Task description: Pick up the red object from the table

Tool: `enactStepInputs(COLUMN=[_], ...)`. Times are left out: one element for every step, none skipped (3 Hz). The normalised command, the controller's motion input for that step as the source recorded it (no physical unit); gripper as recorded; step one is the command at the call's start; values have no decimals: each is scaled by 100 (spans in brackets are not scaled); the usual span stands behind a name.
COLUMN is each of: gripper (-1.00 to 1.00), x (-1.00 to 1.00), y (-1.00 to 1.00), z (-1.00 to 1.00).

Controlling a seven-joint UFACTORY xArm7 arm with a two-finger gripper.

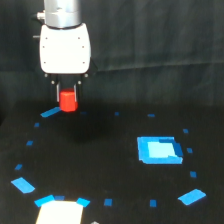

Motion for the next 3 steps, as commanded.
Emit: enactStepInputs(gripper=[-100, -100, -100], x=[-9, -11, -12], y=[26, 38, 66], z=[-43, 6, 71])
